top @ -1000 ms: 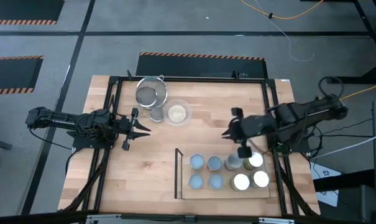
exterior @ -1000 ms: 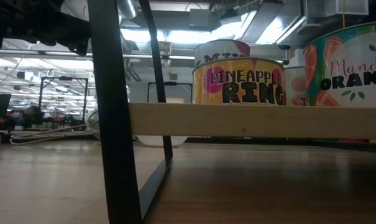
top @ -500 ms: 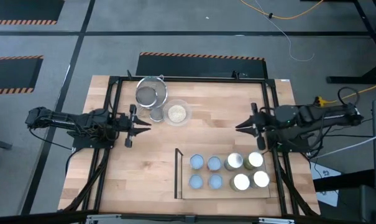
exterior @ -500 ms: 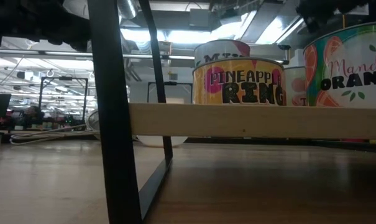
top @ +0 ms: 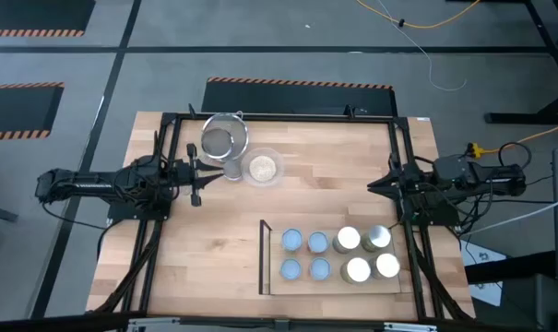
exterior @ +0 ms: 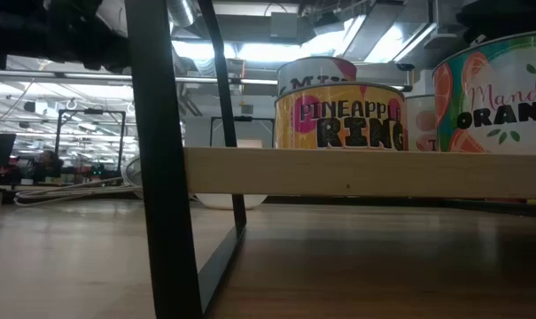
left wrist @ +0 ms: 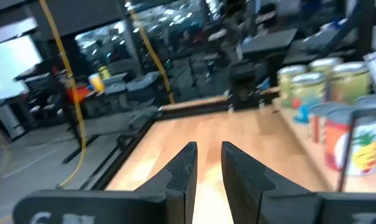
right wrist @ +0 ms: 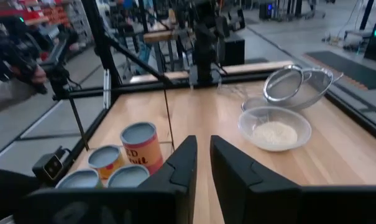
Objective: Pick and place cans onto a shelf
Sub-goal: Return to Home Position
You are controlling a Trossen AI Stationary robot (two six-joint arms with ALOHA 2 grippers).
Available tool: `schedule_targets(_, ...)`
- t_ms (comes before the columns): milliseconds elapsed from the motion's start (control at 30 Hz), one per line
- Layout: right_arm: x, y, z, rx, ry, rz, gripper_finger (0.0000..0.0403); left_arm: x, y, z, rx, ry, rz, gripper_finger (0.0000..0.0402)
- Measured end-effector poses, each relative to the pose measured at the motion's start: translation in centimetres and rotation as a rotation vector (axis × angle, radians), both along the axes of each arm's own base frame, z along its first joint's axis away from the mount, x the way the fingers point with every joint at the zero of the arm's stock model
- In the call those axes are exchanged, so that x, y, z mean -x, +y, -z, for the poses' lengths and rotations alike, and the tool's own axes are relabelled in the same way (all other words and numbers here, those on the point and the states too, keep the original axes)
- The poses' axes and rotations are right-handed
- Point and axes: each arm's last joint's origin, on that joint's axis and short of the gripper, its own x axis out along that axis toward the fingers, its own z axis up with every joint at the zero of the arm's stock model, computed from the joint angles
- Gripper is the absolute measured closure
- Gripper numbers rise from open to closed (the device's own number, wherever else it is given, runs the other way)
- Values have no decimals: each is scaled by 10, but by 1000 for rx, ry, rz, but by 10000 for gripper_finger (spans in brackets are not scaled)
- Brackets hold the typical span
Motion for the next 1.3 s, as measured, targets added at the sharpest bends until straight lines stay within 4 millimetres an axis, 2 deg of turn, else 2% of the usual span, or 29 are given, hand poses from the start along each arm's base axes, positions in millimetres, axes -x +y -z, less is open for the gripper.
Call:
schedule_targets(100, 7, -1, 3, -5, -33, 0, 352, 0, 5, 3, 11, 32, -19, 335)
schedule_targets(300, 17, -3, 7, 18, -90, -3, 352, 1, 8, 4, 35, 33, 86, 335)
schedule_targets(467, 18, -3, 20, 32, -112, -4, 352, 1, 10, 6, 65, 29, 78, 335)
schedule_targets(633, 13, -2, 35, 39, -131, -4, 352, 1, 10, 21, 99, 61, 79, 335)
schedule_targets(867, 5, -1, 49, 58, -131, -6, 352, 3, 10, 42, 100, -33, 83, 335)
schedule_targets(1100, 5, -1, 51, 52, -131, -12, 352, 5, 12, 40, 77, -50, 61, 335)
schedule_targets(1300, 5, -1, 51, 60, -129, -14, 352, 13, 15, 32, 33, -130, 50, 335)
